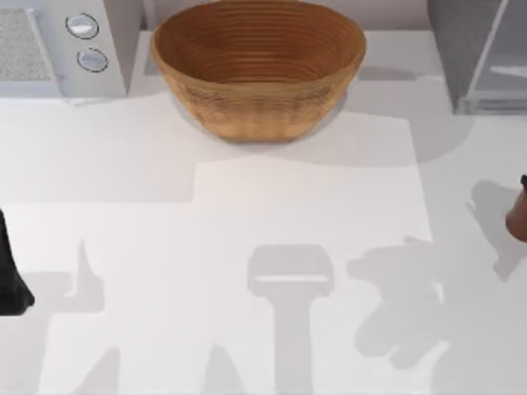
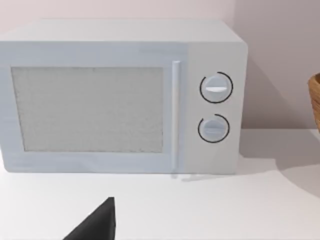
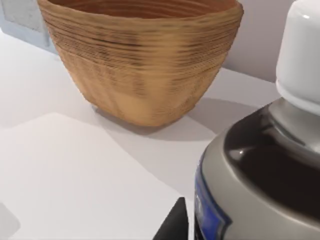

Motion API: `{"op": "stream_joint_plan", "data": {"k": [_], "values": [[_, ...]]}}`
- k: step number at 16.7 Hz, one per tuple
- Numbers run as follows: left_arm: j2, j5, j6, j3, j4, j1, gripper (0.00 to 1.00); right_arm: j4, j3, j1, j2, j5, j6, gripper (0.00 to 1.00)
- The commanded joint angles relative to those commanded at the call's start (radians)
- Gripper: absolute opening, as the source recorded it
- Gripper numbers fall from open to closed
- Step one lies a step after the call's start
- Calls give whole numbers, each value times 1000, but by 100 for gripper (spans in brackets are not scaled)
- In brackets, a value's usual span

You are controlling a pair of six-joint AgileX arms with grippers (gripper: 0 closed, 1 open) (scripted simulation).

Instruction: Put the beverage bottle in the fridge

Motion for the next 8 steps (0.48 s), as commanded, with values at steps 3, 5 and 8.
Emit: {"op": "stream_joint_plan", "data": {"k": [3, 5, 8], "values": [[0, 0, 0, 0, 0, 0, 100, -106, -27, 34, -168, 106, 14, 1], [0, 0, 0, 0, 0, 0, 100, -192, -47, 52, -317, 199, 22, 1], [0, 0, 0, 0, 0, 0, 100, -317, -87, 71, -540, 333, 37, 1]]}}
